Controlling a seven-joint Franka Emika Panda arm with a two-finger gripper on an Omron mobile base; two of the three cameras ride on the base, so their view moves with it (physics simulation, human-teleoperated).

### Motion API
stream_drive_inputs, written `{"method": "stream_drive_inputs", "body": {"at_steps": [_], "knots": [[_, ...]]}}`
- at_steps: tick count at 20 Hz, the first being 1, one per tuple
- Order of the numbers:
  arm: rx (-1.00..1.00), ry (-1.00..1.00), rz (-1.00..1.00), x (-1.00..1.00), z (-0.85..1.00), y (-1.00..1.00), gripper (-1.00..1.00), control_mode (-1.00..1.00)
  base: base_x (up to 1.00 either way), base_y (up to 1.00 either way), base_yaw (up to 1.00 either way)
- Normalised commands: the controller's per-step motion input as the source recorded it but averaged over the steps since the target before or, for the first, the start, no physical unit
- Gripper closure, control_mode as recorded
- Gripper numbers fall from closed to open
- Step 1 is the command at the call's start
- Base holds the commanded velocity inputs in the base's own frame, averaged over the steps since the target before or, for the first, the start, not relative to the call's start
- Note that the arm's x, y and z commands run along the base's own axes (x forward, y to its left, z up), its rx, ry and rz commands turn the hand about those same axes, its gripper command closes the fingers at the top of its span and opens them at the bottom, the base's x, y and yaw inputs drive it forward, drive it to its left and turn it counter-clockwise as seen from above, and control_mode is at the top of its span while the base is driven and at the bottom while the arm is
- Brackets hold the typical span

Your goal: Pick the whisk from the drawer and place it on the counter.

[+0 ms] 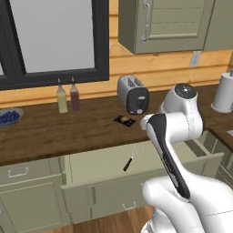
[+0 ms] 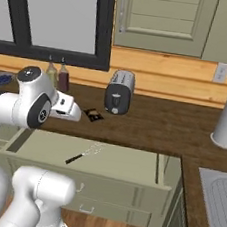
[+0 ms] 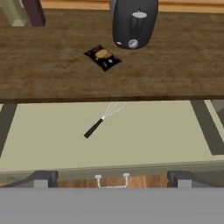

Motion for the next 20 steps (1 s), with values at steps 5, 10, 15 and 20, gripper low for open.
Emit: {"method": "stream_drive_inputs", "body": {"at_steps": [5, 10, 15, 20], "knots": [[0.00, 0.00, 0.00, 0.00, 0.00, 0.00, -1.00, 1.00, -0.67, -0.09, 0.02], [0.00, 0.00, 0.00, 0.00, 0.00, 0.00, -1.00, 1.00, -0.60, -0.07, 0.01], [0.00, 0.00, 0.00, 0.78, -0.34, 0.05, -1.00, -1.00, 0.00, 0.00, 0.00], [-0.02, 0.07, 0.00, 1.00, -0.60, 0.31, -1.00, -1.00, 0.00, 0.00, 0.00]]}}
